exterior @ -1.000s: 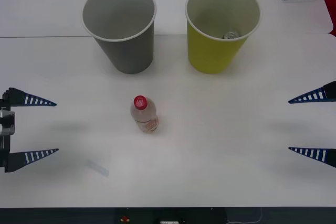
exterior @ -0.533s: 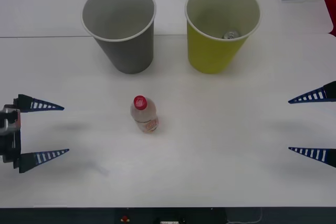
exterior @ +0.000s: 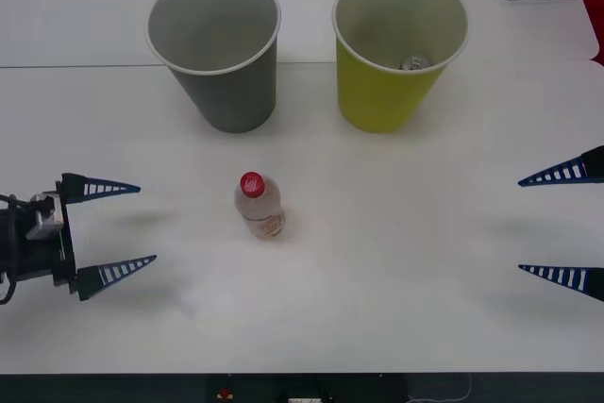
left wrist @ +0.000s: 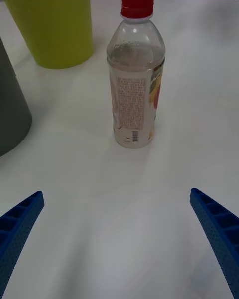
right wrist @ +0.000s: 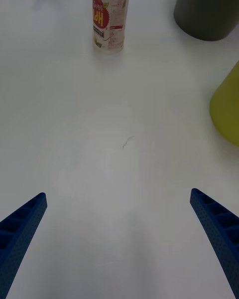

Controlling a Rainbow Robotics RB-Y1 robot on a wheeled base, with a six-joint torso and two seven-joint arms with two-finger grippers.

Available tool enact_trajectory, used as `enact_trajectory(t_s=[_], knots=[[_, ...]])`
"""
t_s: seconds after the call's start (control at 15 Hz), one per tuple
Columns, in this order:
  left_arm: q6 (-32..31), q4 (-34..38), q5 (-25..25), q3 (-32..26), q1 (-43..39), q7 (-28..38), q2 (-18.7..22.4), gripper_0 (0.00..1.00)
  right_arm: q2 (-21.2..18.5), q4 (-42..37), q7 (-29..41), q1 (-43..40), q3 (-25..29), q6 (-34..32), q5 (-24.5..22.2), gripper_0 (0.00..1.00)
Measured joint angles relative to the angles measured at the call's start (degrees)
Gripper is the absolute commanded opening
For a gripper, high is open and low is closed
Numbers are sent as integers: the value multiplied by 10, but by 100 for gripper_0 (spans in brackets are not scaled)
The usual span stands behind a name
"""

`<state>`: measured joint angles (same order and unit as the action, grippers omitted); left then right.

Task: Put the can into the green bin and the plastic bottle into the gray bin

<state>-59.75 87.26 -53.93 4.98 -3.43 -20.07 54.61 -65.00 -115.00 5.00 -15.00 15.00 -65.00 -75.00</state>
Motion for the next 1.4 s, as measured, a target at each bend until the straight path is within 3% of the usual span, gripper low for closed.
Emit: enact_trajectory(t_s=[0.27,0.93,1.4], knots=[[5,-11,6,14,18,-2,-51,100,0,0,0,0,0,0,0,100],[48,-40,4,83,80,-2,-125,100,0,0,0,0,0,0,0,100],[91,-41,-32,116,106,0,-170,100,0,0,0,0,0,0,0,100]])
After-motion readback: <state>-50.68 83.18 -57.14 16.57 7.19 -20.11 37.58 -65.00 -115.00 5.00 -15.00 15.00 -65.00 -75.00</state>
